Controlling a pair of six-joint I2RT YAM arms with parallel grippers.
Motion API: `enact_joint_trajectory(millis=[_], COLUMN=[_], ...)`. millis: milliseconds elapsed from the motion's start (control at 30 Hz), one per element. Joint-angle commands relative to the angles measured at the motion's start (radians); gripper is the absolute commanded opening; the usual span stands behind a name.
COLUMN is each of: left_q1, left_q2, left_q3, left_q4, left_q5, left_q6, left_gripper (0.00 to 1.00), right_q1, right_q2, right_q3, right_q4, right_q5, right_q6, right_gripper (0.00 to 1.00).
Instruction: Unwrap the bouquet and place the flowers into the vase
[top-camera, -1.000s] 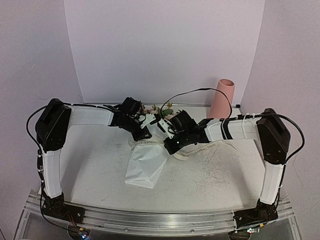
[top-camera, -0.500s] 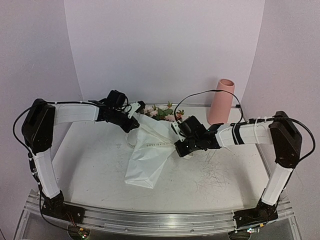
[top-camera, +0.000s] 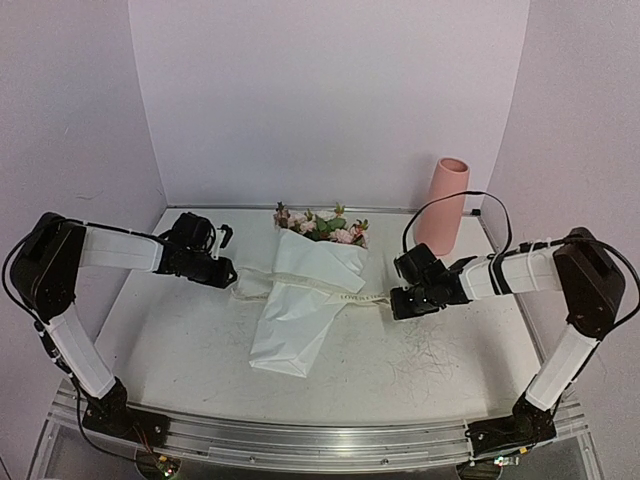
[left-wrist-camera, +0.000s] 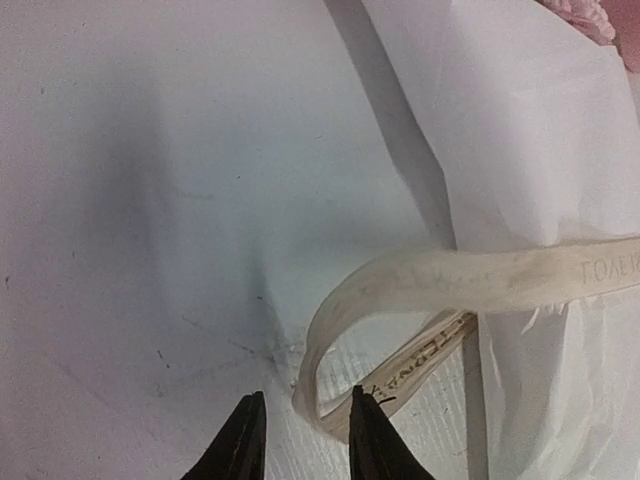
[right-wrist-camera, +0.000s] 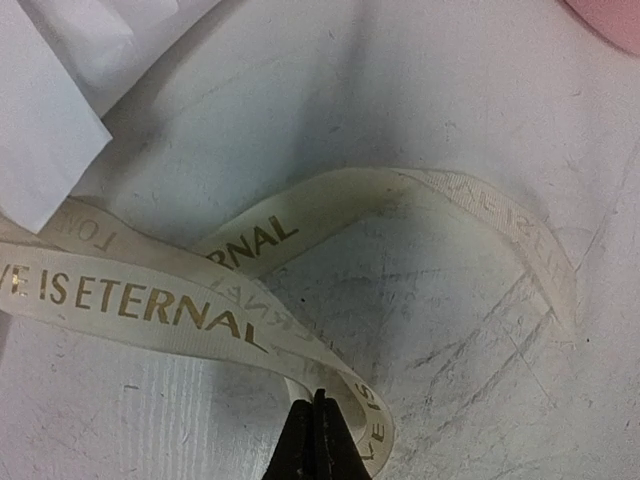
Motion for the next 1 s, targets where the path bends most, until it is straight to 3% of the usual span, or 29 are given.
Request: enact_joint_trajectory(millis=[0,133,233,333,400,467,633,733,800,867,967], left_q1=[0.008,0.018,0.018,0.015,0.007,-0.01,-0.148,-0.218,-0.225,-0.228,-0.229], left_q2=[-0.108,-0.197,-0.227,-0.244,-0.239,-0.226,-0.197,-0.18,-0.165,-0.152,-0.146], left_q3=[-0.037,-0.101,-0.113,-0.111,-0.095,-0.071,-0.007,0.026,0.053,0.074,0.093], left_q4=[0.09,0.135,0.155,0.171,0.172,0.172,0.171,0.172,0.175,0.177,0.177], left_q5=[-0.113,-0.209,-0.137,0.002,0.062,0.095,0.023,-0.006,0.027,0.038,0.03], left_q6=[-0.082,-0.106,-0.06,-0.006,0.021,0.04,0.121,0.178,0.182,0.185,0.179], left_gripper=[0.34,0.48,0.59,0.62,0.63,0.64,0.65,0.67,0.68,0.68,0.69], right_q1=[-0.009,-0.068,-0.104,-0.116,-0.122,-0.128,-0.131,-0.131,-0.13,-0.128,-0.11], right_q2=[-0.063,-0.101,-0.136,-0.175,-0.19,-0.198,-0.277,-0.324,-0.317,-0.287,-0.201], right_q3=[-0.033,-0.084,-0.118,-0.139,-0.141,-0.14,-0.166,-0.17,-0.143,-0.105,-0.027], right_q4=[-0.013,-0.017,-0.017,-0.017,-0.017,-0.021,-0.012,0.04,0.073,0.089,0.095], right_q5=[-0.02,0.011,0.021,0.043,0.049,0.054,0.07,-0.026,-0.18,-0.34,-0.441], right_q6=[0.059,0.137,0.181,0.197,0.199,0.196,0.172,0.076,-0.011,-0.065,-0.12], right_gripper=[0.01,0.02,0.09,0.12,0.35,0.43,0.47,0.51,0.52,0.52,0.55])
